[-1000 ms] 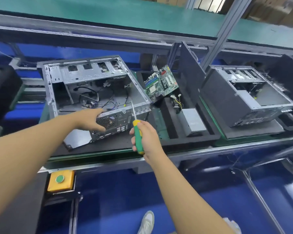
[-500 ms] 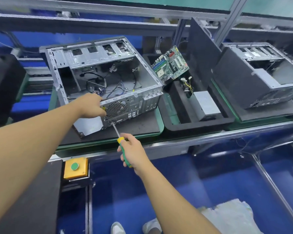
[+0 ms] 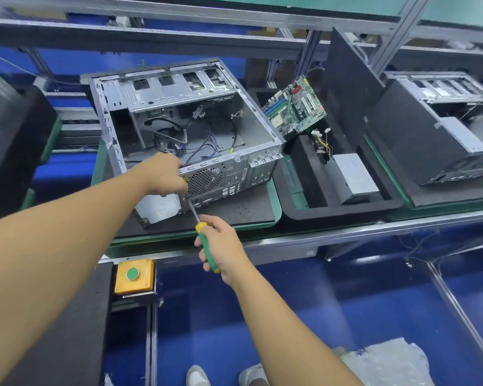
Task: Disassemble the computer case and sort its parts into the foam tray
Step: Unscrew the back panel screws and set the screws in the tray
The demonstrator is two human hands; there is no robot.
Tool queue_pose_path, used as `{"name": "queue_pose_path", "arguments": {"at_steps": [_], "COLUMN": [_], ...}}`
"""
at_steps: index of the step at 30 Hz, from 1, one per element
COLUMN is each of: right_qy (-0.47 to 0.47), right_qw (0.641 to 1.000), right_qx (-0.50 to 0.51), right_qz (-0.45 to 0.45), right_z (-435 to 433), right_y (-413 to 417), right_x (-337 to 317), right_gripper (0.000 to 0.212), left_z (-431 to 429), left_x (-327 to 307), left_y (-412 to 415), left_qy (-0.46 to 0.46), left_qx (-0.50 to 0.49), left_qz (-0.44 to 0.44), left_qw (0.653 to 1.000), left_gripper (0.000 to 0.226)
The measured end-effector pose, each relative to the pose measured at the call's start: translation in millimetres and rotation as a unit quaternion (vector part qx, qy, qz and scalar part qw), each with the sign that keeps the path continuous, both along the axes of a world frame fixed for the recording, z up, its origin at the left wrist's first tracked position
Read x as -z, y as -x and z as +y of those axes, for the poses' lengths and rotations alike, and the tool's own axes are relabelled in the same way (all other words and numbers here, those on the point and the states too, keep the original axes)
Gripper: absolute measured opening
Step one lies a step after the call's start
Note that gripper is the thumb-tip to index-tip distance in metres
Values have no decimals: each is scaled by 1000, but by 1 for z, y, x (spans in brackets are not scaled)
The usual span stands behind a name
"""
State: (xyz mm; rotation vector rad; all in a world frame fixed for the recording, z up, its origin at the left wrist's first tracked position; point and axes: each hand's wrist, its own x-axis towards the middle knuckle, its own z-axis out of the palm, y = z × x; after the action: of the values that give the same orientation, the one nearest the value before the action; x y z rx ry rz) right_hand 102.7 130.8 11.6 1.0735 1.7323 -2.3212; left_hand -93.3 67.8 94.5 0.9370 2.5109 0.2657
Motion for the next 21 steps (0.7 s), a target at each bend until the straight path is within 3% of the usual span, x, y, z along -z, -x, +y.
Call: {"name": "queue_pose_path", "arguments": {"at_steps": [5, 13, 15, 17, 21], "right_qy": [-19, -75, -21, 93, 319], "right_qw": [1000, 997, 1000, 996, 947], "right_qx": [-15, -27, -15, 7, 17], "right_qz": [-11, -21, -13, 6, 30], "right_z": [12, 11, 11, 13, 17], "right_y": [-4, -5, -6, -7, -9], "right_x": [10, 23, 23, 23, 24], "right_gripper": [15, 23, 22, 25, 28], "left_z": [0, 2, 2, 2, 2], "left_x": [-2, -5, -6, -7, -8], "left_y": [0, -2, -3, -4, -4], "left_qy": [-5, -20, -23, -23, -23], "left_qx": [-10, -31, -37, -39, -34], "left_qz": [-10, -35, -33, -33, -32], "left_qw": [1000, 999, 999, 998, 999], "left_gripper": [22, 17, 15, 16, 16]}}
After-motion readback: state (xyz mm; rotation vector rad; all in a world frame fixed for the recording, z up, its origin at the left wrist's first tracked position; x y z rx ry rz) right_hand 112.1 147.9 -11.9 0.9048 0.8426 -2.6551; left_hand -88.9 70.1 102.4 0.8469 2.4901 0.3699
